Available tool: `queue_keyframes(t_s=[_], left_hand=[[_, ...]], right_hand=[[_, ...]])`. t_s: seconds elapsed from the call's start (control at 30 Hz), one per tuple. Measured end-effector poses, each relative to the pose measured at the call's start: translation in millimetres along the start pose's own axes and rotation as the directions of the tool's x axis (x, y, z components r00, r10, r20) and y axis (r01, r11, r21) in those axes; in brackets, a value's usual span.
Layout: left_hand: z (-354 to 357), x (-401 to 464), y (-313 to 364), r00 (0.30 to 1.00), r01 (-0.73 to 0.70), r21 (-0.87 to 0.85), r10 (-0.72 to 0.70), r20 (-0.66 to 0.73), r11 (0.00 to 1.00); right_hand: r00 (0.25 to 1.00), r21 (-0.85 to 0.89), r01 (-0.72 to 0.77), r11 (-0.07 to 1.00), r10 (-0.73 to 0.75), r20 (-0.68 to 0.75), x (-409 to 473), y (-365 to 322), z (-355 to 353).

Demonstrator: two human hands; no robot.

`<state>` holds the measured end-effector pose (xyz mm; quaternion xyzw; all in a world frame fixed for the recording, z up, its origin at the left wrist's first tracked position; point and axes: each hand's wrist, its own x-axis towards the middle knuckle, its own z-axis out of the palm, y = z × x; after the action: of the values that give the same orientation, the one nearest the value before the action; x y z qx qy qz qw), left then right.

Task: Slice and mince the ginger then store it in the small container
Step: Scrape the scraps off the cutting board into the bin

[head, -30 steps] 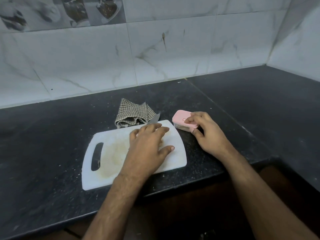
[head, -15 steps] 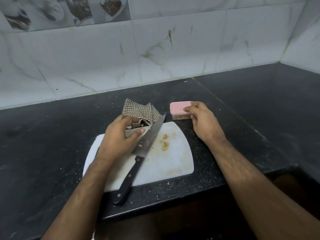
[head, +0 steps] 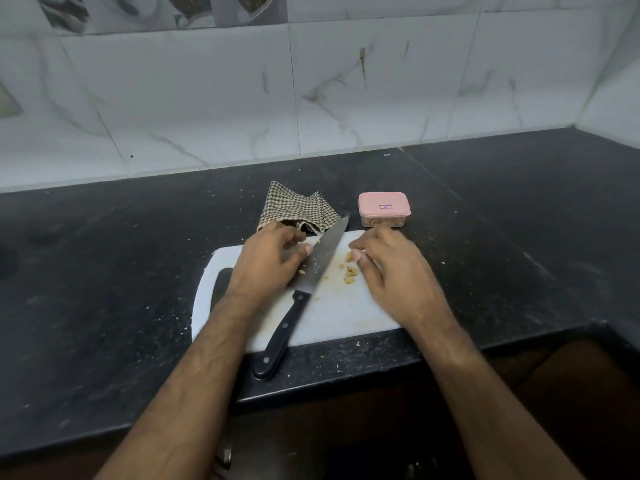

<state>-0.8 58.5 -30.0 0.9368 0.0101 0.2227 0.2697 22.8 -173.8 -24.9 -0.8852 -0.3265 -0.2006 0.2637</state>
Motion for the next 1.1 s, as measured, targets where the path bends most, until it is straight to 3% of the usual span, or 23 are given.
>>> queue_keyframes(t_s=[0.17, 0.37, 0.63, 1.03, 1.1], left_hand=[[-0.7, -1.6, -0.6, 0.999, 0.028, -0.028, -0.028, -0.016, 0.999], [-0.9, -1.0, -2.8, 0.965, 0.259, -0.23, -0.24, 0.11, 0.938], [2.3, 2.7, -10.2, 0.935, 0.334, -0.238, -0.289, 0.206, 0.912], [-31.0, -57.9, 19.4, 0.974, 0.227, -0.027, -0.226, 0.029, 0.974], [-32.6, -76.6, 29.7, 0.969, 0.238, -0.124, -0.228, 0.091, 0.963]], right_hand=[[0.994, -0.099, 0.061, 0.993, -0.051, 0.095, -13.7, -21.9, 4.1], [0.993, -0.139, 0.056, 0.989, -0.041, 0.11, -14.7, -25.1, 7.7], [0.955, -0.152, 0.155, 0.976, -0.109, 0.275, -13.1, -44.7, 19.6], [0.956, -0.094, 0.113, 0.989, -0.083, 0.282, -11.4, -42.7, 18.4], [0.959, -0.097, 0.105, 0.99, -0.075, 0.273, -10.7, -40.0, 17.7]])
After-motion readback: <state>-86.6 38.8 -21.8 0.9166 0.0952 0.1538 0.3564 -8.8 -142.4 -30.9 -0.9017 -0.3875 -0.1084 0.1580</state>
